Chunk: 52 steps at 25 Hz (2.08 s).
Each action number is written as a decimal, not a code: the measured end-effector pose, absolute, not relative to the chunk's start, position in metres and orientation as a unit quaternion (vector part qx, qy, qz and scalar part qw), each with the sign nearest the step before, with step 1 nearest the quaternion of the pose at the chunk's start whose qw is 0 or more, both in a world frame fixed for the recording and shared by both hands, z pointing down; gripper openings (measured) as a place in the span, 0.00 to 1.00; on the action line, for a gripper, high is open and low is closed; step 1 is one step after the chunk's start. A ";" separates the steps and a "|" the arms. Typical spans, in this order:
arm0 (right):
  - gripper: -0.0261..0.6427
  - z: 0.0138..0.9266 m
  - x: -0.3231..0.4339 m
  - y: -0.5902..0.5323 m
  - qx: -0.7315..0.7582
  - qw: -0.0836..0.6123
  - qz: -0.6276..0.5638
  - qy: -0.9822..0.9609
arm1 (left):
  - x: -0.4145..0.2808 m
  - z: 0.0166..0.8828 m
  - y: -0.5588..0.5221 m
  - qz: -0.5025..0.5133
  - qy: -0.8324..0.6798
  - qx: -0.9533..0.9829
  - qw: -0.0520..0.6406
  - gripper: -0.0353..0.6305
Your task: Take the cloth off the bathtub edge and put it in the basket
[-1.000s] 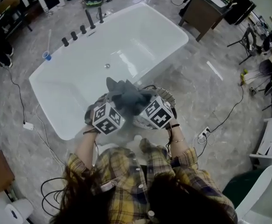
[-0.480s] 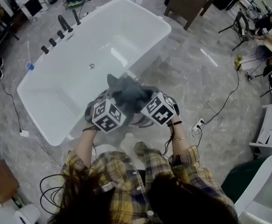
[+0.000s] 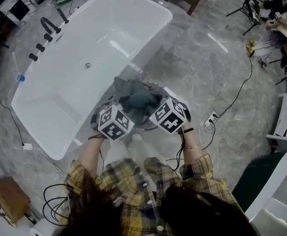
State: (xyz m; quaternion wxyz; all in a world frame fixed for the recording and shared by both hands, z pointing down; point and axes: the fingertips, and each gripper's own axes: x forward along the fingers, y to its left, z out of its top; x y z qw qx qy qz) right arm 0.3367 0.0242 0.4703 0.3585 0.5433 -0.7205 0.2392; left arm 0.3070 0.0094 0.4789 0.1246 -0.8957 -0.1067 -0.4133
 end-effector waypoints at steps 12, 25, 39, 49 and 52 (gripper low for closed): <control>0.19 0.583 0.335 0.020 0.530 0.372 0.292 -0.703 | 0.306 0.592 0.006 -0.459 -0.152 -0.873 0.069 0.27; 0.20 0.711 0.334 0.032 0.525 0.351 0.337 -0.698 | 0.302 0.716 0.019 -0.507 -0.189 -0.840 0.043 0.27; 0.20 0.820 0.326 0.062 0.499 0.351 0.402 -0.683 | 0.292 0.823 0.048 -0.563 -0.210 -0.799 0.004 0.27; 0.21 0.869 0.315 0.076 0.477 0.366 0.441 -0.666 | 0.278 0.870 0.062 -0.597 -0.224 -0.770 -0.008 0.27; 0.21 0.882 0.315 0.079 0.475 0.373 0.446 -0.660 | 0.277 0.883 0.064 -0.603 -0.225 -0.765 -0.010 0.27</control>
